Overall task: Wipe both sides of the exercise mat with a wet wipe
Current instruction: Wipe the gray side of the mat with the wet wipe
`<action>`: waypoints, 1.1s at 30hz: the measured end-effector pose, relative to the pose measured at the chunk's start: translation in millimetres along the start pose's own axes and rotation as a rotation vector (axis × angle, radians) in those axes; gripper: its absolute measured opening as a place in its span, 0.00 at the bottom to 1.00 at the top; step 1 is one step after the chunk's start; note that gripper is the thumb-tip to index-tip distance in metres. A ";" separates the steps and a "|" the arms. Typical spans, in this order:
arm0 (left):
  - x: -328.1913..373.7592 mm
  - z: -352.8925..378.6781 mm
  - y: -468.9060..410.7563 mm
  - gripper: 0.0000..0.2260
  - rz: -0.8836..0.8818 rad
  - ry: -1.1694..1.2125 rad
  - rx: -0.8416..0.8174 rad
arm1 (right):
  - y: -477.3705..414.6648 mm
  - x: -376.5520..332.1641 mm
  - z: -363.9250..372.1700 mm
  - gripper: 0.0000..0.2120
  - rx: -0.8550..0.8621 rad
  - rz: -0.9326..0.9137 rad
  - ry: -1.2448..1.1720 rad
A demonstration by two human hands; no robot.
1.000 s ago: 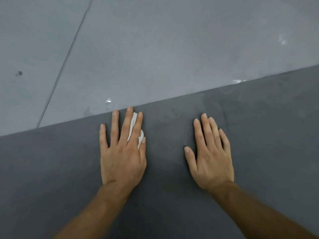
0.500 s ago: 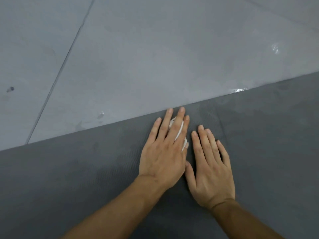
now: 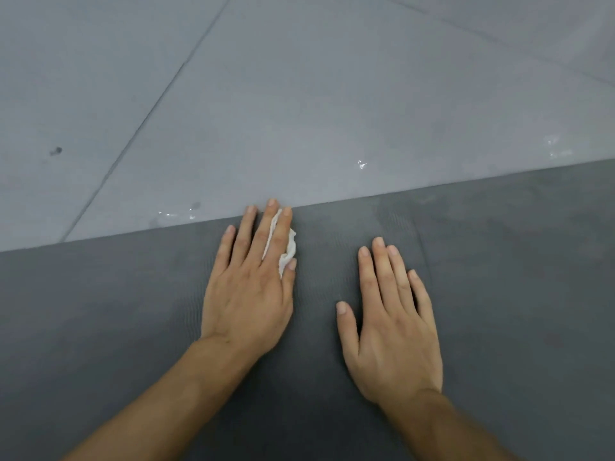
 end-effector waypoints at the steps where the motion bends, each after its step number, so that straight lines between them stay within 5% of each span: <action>1: 9.3 -1.5 -7.8 0.28 0.028 0.004 0.006 | 0.1 0.4 0.2 0.34 0.006 -0.005 -0.004; 11: 44.5 -12.9 -34.9 0.29 0.377 -0.040 -0.030 | 0.4 3.9 3.6 0.32 0.064 -0.047 0.019; 20: -62.8 -3.5 53.8 0.28 -0.032 0.070 -0.083 | 4.6 -2.6 6.7 0.33 0.088 0.012 0.015; 27: 26.9 -14.3 10.2 0.27 0.139 0.027 -0.077 | 11.0 -38.6 20.3 0.33 0.141 0.072 -0.033; 33: -7.8 -7.0 27.7 0.26 0.125 0.027 -0.049 | 11.1 -37.3 19.8 0.33 0.119 0.078 -0.045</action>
Point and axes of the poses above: each hand's wrist, its own y-axis away from the middle knuckle, its own z-axis out of the palm, x = y × z, the point moved 4 cm from there along -y, towards the middle knuckle, and after that the axes turned 15 degrees about -y, right-handed, at the moved point
